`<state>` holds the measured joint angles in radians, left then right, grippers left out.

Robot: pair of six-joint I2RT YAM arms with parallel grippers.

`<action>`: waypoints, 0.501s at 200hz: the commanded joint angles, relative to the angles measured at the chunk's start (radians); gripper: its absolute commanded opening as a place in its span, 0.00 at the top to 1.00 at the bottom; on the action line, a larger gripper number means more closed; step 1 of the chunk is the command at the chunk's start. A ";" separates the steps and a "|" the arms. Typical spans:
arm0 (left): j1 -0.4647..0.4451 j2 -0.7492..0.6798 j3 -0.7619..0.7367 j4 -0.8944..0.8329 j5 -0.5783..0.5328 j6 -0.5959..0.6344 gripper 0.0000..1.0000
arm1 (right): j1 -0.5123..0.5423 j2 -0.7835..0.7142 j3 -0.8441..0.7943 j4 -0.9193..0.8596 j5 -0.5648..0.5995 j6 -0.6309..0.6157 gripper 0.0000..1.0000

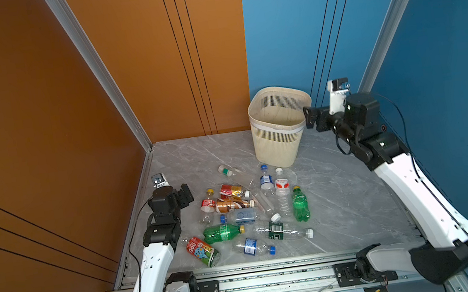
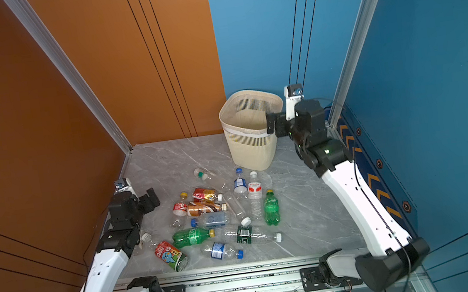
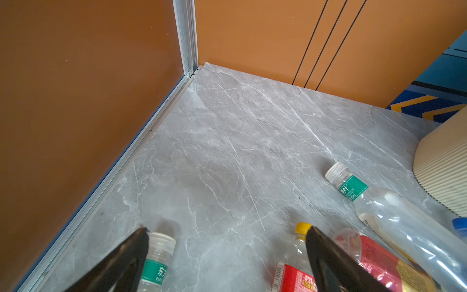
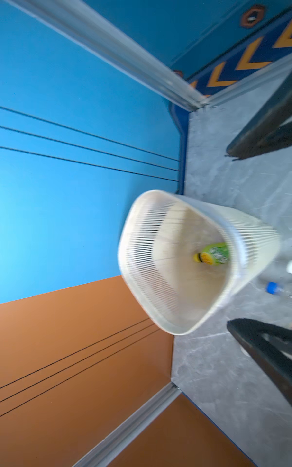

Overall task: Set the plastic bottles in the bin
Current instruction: 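Lower the left gripper onto the red Qoo bottle while the right gripper withdraws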

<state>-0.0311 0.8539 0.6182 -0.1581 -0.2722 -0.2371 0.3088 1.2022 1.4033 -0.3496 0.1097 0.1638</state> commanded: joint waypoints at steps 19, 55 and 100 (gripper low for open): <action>-0.025 0.007 0.047 -0.079 0.008 -0.044 0.02 | 0.004 -0.184 -0.366 0.058 0.019 0.225 0.00; -0.030 -0.011 0.140 -0.351 0.084 -0.169 0.00 | 0.003 -0.144 -0.370 -0.039 0.032 0.231 0.00; -0.051 -0.133 0.181 -0.699 0.163 -0.498 0.05 | 0.003 -0.109 -0.405 -0.003 0.043 0.260 0.00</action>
<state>-0.0673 0.7830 0.7807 -0.5861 -0.1837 -0.5262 0.3088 1.0786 1.0191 -0.3660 0.1184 0.3840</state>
